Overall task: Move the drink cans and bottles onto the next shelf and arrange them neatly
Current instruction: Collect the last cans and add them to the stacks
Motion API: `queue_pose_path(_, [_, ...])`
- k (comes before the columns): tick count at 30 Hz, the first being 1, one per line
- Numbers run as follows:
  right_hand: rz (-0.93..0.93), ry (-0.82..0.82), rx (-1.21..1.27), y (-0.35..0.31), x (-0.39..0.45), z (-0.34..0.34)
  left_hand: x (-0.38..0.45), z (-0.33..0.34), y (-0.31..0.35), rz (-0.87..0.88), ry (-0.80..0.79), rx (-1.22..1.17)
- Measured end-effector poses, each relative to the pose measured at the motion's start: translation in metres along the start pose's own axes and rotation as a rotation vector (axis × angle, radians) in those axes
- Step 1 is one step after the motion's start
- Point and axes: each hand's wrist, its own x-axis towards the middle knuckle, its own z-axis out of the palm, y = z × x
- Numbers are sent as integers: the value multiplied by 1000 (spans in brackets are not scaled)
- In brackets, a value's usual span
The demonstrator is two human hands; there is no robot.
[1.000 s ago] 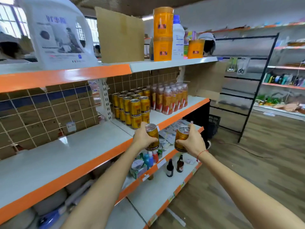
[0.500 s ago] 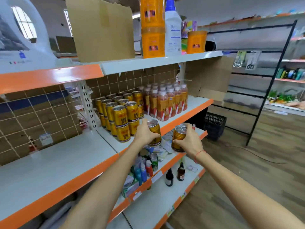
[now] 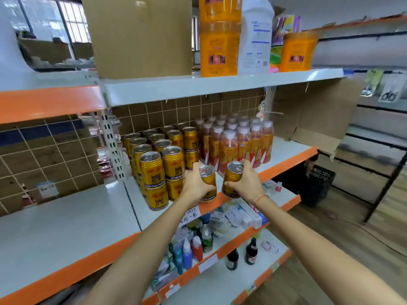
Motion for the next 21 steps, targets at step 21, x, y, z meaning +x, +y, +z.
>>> queue_pose_path(21, [-347, -399, -50, 46, 114, 35, 55, 48, 1, -398, 258, 188])
